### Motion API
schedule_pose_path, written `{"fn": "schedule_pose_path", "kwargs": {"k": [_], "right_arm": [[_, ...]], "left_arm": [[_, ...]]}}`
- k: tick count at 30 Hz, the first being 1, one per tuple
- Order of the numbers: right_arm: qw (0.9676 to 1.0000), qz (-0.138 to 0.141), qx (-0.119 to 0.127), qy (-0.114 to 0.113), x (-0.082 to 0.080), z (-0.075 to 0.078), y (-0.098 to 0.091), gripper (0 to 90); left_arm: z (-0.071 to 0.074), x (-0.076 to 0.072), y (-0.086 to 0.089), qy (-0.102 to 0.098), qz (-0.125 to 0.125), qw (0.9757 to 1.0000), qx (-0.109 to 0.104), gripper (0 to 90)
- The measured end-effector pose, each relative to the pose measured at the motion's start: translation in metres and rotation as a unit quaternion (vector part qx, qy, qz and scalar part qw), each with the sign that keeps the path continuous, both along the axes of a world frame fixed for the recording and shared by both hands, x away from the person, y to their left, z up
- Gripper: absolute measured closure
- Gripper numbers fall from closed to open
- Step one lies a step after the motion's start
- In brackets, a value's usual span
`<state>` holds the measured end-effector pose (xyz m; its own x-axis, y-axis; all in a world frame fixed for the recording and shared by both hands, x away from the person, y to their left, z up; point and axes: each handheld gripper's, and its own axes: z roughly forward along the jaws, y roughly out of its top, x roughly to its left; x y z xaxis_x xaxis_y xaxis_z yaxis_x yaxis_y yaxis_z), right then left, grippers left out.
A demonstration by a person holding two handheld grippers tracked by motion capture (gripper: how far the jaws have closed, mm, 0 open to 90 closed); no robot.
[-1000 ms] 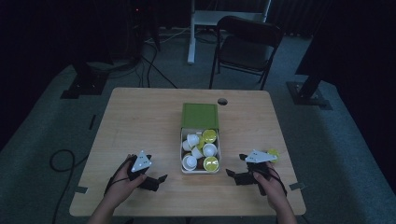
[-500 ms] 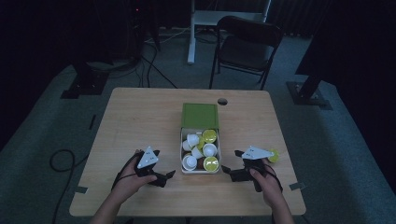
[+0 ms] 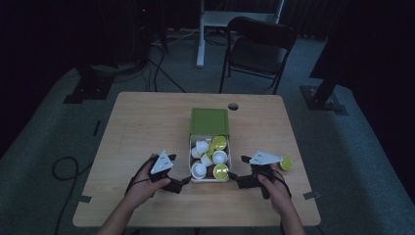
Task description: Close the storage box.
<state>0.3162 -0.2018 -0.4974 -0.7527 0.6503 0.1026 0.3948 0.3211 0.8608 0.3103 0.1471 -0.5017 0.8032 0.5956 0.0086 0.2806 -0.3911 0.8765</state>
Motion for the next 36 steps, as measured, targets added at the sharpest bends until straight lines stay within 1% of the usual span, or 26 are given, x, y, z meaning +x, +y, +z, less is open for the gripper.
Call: {"fn": "schedule_pose_path", "kwargs": {"k": [2, 7, 9, 14, 17, 19, 22, 24, 26, 28, 32, 36], "right_arm": [[1.0, -0.001, 0.001, -0.001, 0.001, 0.0, 0.0, 12.5], [0.9999, -0.003, 0.01, -0.001, 0.004, -0.001, 0.0, 12.5], [0.9998, -0.002, 0.019, 0.001, 0.005, -0.001, -0.001, 12.5], [0.9997, -0.006, 0.024, 0.006, 0.009, -0.003, -0.002, 12.6], [0.9995, -0.008, 0.029, 0.009, 0.011, -0.004, -0.002, 12.6], [0.9996, -0.01, 0.026, 0.008, 0.012, -0.004, -0.003, 12.6], [0.9996, -0.009, 0.026, 0.011, 0.013, -0.004, -0.002, 12.5], [0.9996, -0.008, 0.024, 0.009, 0.014, -0.003, -0.002, 12.4], [0.9996, -0.008, 0.025, 0.01, 0.014, -0.003, -0.002, 12.4], [0.9995, -0.009, 0.028, 0.013, 0.015, -0.004, -0.002, 11.5], [0.9994, -0.008, 0.029, 0.015, 0.017, -0.004, -0.001, 11.5], [0.9995, -0.01, 0.024, 0.017, 0.019, -0.003, -0.001, 11.5]], "left_arm": [[-0.001, 0.001, -0.001, -0.003, 0.001, 1.0, -0.005, 0.2], [-0.001, 0.005, -0.002, -0.011, 0.016, 0.9997, -0.017, 0.2], [-0.001, 0.007, -0.001, -0.013, 0.023, 0.9994, -0.022, 0.2], [-0.001, 0.011, -0.001, -0.01, 0.032, 0.9991, -0.027, 0.2], [-0.001, 0.013, -0.002, -0.01, 0.031, 0.9991, -0.026, 0.2], [-0.001, 0.014, -0.003, -0.011, 0.029, 0.9991, -0.027, 0.2], [0.0, 0.017, -0.003, -0.014, 0.034, 0.9992, -0.018, 0.2], [0.0, 0.018, -0.003, -0.014, 0.034, 0.9992, -0.018, 0.1], [0.0, 0.019, -0.004, -0.014, 0.032, 0.9993, -0.016, 0.1], [0.0, 0.019, -0.004, -0.013, 0.032, 0.9992, -0.018, 0.1], [0.002, 0.022, -0.003, -0.018, 0.036, 0.9991, -0.011, 0.1], [0.002, 0.024, -0.003, -0.014, 0.036, 0.9992, -0.012, 0.1]]}}
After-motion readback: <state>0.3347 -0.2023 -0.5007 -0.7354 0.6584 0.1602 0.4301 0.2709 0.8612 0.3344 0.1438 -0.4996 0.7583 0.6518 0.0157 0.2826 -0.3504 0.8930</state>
